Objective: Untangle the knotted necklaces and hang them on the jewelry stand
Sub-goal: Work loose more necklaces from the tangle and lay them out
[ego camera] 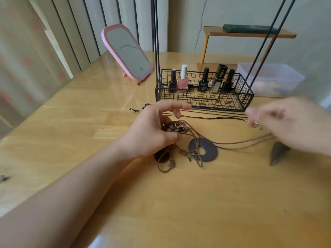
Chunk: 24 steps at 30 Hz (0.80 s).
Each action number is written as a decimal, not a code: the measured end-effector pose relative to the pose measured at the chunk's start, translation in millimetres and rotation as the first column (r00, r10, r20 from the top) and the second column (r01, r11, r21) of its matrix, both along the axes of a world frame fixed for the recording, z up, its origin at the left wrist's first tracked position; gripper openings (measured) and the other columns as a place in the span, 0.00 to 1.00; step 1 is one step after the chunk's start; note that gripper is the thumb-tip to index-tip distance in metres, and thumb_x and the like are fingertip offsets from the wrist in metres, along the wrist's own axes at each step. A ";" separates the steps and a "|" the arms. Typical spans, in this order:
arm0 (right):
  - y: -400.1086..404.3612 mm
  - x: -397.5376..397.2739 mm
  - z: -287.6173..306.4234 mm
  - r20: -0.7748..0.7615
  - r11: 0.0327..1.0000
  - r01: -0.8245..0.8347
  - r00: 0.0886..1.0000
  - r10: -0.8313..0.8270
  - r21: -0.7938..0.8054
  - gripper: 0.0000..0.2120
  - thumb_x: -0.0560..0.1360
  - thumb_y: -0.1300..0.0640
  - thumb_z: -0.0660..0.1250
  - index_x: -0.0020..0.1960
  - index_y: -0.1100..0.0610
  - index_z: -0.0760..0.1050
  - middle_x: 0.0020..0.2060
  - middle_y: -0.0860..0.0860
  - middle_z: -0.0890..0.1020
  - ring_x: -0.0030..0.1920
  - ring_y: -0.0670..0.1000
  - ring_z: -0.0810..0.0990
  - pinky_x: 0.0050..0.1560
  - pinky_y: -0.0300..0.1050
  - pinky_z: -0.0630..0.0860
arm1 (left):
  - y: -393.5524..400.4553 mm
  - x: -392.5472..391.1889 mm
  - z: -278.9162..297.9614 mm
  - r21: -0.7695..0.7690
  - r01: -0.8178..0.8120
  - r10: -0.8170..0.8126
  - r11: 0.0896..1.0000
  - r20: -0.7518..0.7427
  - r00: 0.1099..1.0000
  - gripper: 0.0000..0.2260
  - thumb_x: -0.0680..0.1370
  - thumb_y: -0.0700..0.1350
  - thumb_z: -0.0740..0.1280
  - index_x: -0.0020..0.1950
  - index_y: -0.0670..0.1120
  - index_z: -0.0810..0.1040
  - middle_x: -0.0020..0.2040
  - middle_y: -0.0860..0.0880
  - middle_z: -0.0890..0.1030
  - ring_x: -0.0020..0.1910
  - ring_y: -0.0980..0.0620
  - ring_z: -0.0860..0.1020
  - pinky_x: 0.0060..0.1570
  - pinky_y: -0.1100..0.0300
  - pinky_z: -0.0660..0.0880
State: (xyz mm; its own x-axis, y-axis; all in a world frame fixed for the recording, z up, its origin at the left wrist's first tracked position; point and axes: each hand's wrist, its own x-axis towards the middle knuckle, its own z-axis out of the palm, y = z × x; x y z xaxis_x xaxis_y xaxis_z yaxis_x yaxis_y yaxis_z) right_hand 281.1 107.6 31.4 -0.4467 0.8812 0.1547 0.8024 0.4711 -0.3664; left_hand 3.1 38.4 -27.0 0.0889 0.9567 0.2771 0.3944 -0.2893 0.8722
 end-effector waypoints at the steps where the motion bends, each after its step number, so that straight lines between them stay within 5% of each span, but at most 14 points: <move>1: -5.1 -4.4 -0.4 0.173 0.989 0.044 0.985 -0.019 -0.140 0.33 0.64 0.16 0.46 0.42 0.37 0.79 0.24 0.50 0.78 0.25 0.47 0.75 0.33 0.45 0.74 | 0.3 -0.3 -0.3 0.007 0.031 -0.031 0.999 0.027 0.999 0.28 0.70 0.28 0.74 0.65 0.51 0.78 0.51 0.53 0.74 0.36 0.53 0.75 0.41 0.61 0.77; 3: -13.4 -13.2 1.1 0.268 0.954 0.086 0.963 -0.006 -0.288 0.32 0.60 0.19 0.48 0.42 0.40 0.79 0.25 0.47 0.81 0.24 0.46 0.78 0.34 0.44 0.77 | 0.9 -0.7 -1.7 0.028 0.080 -0.082 0.996 0.066 0.994 0.30 0.70 0.26 0.72 0.67 0.49 0.76 0.52 0.52 0.74 0.37 0.50 0.74 0.42 0.60 0.77; 5: -13.4 -19.4 -2.8 0.211 0.992 0.024 0.978 0.003 -0.125 0.32 0.59 0.21 0.49 0.42 0.42 0.79 0.29 0.44 0.82 0.31 0.45 0.80 0.35 0.43 0.77 | 0.1 0.7 -2.3 0.047 0.121 -0.125 0.992 0.095 0.988 0.31 0.70 0.27 0.71 0.69 0.48 0.74 0.53 0.50 0.73 0.39 0.47 0.73 0.44 0.59 0.76; 8: -25.5 -42.6 -16.4 -0.151 0.978 -0.155 0.973 0.176 0.140 0.22 0.69 0.28 0.57 0.48 0.40 0.78 0.41 0.37 0.82 0.44 0.39 0.80 0.43 0.36 0.76 | -1.8 4.5 -2.2 0.080 0.170 -0.175 0.982 0.075 0.982 0.34 0.70 0.25 0.69 0.72 0.48 0.71 0.55 0.48 0.71 0.40 0.46 0.74 0.47 0.58 0.76; 10: -38.5 -59.8 -25.6 -0.356 0.970 -0.242 0.906 0.229 0.008 0.22 0.68 0.28 0.63 0.50 0.42 0.79 0.41 0.37 0.82 0.45 0.37 0.81 0.43 0.32 0.78 | -3.2 7.5 -1.7 0.120 0.184 -0.190 0.975 0.041 0.981 0.35 0.70 0.24 0.69 0.73 0.49 0.70 0.56 0.46 0.70 0.40 0.43 0.75 0.46 0.56 0.76; 12: -46.0 -71.2 -35.1 -0.364 0.971 -0.216 0.916 0.167 -0.098 0.24 0.61 0.28 0.69 0.50 0.42 0.79 0.38 0.40 0.83 0.42 0.39 0.81 0.42 0.35 0.79 | -4.9 9.7 -0.4 0.162 0.182 -0.187 0.970 0.014 0.982 0.36 0.70 0.25 0.69 0.73 0.50 0.69 0.56 0.46 0.69 0.40 0.42 0.74 0.45 0.55 0.76; 15: -42.5 -75.7 -43.7 -0.402 0.971 -0.192 0.908 0.121 -0.141 0.14 0.65 0.46 0.80 0.45 0.45 0.78 0.37 0.44 0.84 0.35 0.45 0.82 0.43 0.45 0.81 | -4.6 10.3 -1.5 0.203 0.173 -0.170 0.964 -0.030 0.985 0.36 0.69 0.24 0.69 0.72 0.50 0.70 0.55 0.49 0.69 0.40 0.49 0.74 0.46 0.58 0.75; 18: -35.3 -71.8 -40.2 -0.432 0.966 -0.203 0.895 0.116 -0.161 0.07 0.72 0.57 0.76 0.42 0.48 0.80 0.34 0.46 0.84 0.33 0.45 0.83 0.43 0.49 0.82 | -4.7 9.3 -2.6 0.230 0.146 -0.124 0.962 -0.108 0.986 0.35 0.70 0.25 0.70 0.71 0.53 0.72 0.53 0.55 0.69 0.43 0.49 0.74 0.50 0.58 0.75; 21: -32.5 -63.7 -31.1 -0.418 0.914 -0.268 0.900 0.124 -0.305 0.06 0.76 0.52 0.70 0.41 0.51 0.80 0.26 0.49 0.81 0.27 0.47 0.76 0.36 0.47 0.75 | -5.8 6.7 -1.8 0.258 0.098 -0.040 0.961 -0.221 0.974 0.34 0.69 0.27 0.72 0.70 0.54 0.73 0.49 0.56 0.68 0.45 0.51 0.72 0.50 0.64 0.72; 24: -34.1 -58.5 -22.9 -0.569 0.833 -0.382 0.816 0.100 -0.401 0.15 0.72 0.41 0.64 0.42 0.52 0.81 0.24 0.49 0.69 0.25 0.45 0.65 0.30 0.37 0.65 | -6.9 4.5 0.8 0.263 0.082 0.011 0.961 -0.331 0.943 0.30 0.70 0.32 0.75 0.67 0.52 0.74 0.47 0.57 0.67 0.46 0.55 0.71 0.48 0.68 0.69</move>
